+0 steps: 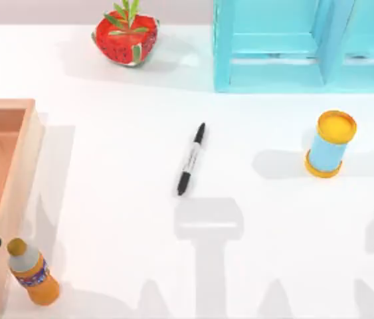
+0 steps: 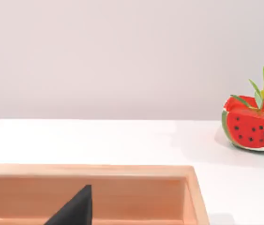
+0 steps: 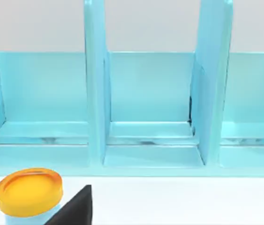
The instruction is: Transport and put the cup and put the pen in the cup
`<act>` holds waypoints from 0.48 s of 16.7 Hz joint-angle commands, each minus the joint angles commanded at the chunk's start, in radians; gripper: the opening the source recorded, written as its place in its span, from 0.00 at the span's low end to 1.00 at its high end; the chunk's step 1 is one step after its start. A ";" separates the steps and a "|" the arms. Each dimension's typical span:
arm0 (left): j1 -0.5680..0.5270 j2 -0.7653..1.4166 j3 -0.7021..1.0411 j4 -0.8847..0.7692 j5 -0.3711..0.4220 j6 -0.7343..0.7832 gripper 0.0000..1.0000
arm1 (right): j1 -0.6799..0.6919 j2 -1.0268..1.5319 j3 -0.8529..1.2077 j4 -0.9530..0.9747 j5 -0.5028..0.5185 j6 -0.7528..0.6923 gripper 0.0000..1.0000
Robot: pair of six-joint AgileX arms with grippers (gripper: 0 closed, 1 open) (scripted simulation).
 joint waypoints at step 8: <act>0.030 0.216 0.198 -0.173 0.000 0.032 1.00 | 0.000 0.000 0.000 0.000 0.000 0.000 1.00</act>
